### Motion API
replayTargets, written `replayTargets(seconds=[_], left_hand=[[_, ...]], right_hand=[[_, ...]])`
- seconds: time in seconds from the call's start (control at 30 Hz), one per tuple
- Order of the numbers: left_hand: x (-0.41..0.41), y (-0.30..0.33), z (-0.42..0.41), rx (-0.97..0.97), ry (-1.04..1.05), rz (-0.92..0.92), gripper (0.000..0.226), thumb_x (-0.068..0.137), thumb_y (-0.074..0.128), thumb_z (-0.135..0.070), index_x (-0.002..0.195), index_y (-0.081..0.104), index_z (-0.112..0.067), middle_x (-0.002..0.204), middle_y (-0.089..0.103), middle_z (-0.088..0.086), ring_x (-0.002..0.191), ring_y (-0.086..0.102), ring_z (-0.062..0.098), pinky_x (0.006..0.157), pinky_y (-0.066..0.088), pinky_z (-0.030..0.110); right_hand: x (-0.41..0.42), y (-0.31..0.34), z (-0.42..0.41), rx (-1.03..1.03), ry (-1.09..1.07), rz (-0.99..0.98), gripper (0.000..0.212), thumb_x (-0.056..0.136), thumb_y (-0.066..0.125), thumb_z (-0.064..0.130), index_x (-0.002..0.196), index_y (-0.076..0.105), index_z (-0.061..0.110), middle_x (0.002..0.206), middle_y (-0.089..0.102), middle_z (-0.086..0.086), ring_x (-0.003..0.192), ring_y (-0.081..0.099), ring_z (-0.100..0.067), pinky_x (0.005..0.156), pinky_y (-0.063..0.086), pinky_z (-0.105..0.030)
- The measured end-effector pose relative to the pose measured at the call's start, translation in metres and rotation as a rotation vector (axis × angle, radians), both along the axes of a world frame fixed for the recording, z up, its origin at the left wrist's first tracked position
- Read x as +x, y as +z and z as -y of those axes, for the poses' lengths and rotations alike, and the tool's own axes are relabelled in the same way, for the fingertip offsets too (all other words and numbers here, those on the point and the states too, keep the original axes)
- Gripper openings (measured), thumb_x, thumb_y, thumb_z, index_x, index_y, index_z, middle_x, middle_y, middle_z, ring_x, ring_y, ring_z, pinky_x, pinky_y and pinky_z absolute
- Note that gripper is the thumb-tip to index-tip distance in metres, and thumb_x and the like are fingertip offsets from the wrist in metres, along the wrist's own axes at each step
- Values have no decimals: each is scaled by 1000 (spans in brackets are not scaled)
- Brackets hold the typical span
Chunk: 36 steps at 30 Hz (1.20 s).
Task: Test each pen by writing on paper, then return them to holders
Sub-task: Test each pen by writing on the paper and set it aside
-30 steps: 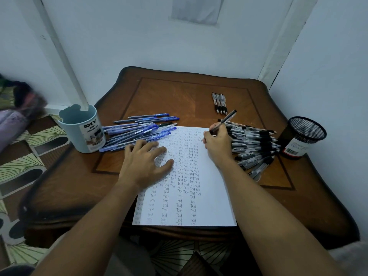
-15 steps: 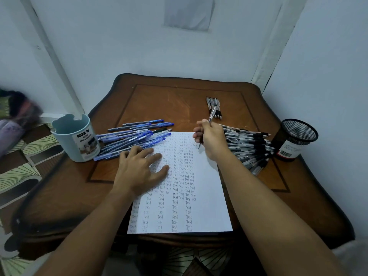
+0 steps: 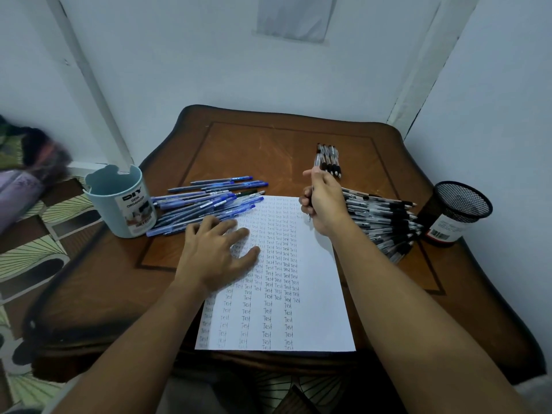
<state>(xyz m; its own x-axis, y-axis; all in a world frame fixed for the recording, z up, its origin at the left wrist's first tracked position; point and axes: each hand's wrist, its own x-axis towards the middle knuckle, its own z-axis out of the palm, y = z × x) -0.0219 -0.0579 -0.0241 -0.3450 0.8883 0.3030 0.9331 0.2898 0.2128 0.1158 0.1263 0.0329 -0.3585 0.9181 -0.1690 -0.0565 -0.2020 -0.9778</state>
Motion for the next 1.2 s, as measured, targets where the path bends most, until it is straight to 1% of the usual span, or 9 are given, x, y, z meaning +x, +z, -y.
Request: replayTargets(seconds=[0.13,0.27,0.37,0.5,0.57,0.7,0.87,1.07,1.2], left_hand=[[-2,-2,1,14,-3,1,65,81,34,-76,119,69,-36,134,60,-10,123,43,16,97,26,45],[-2,-2,-1,17,-18,-16,62,83,37,-75,117,70,-35,131,62,-9,120,46,17,94,28,45],[-2,-2,-1,18,-22,-24,63,83,38,-74,118,71,-34,132,63,-7,119,46,18,93,28,45],[-1,-2,-1,44,-23,-20,58,82,43,-72,113,73,-33,128,66,-6,114,49,18,90,30,44],[-1,-3,0,44,-22,-22,58,82,44,-72,113,74,-33,127,67,-6,113,49,17,90,30,44],[-1,-3,1,45,-21,-29,57,83,45,-71,112,74,-33,126,67,-5,113,50,18,90,33,45],[0,-3,1,31,-27,-17,58,83,43,-72,114,73,-33,127,66,-5,114,49,18,90,32,45],[0,0,0,17,-21,-5,59,83,41,-72,116,72,-34,130,65,-6,116,48,19,91,27,42],[-1,-1,2,20,-27,-4,58,83,42,-72,115,73,-33,129,66,-5,115,48,18,90,27,41]], right_hand=[[-4,6,-8,-77,-9,15,15,103,50,12,92,61,10,71,50,-4,59,46,-11,53,38,-25],[-1,22,-35,-5,3,113,8,98,53,-5,96,61,-2,89,56,-10,72,63,-16,85,60,-34],[6,31,-68,117,-74,261,22,97,61,4,118,62,-2,105,59,-10,81,70,-20,77,63,-34],[19,36,-109,353,-160,734,29,96,67,26,113,68,2,111,70,-12,89,69,-27,75,58,-37],[25,32,-120,384,-158,845,31,96,66,28,113,69,2,111,70,-12,91,67,-26,77,56,-37],[30,25,-130,374,-100,960,29,99,62,27,111,68,1,104,71,-16,75,61,-23,64,51,-32],[29,20,-139,387,-77,1020,30,101,60,27,116,67,1,108,68,-16,95,66,-30,71,47,-32],[20,15,-142,403,-18,1083,36,100,61,29,116,64,-3,108,65,-16,92,61,-31,71,41,-33],[20,7,-134,440,46,1111,37,98,63,24,129,61,3,127,62,-19,113,60,-33,84,47,-35]])
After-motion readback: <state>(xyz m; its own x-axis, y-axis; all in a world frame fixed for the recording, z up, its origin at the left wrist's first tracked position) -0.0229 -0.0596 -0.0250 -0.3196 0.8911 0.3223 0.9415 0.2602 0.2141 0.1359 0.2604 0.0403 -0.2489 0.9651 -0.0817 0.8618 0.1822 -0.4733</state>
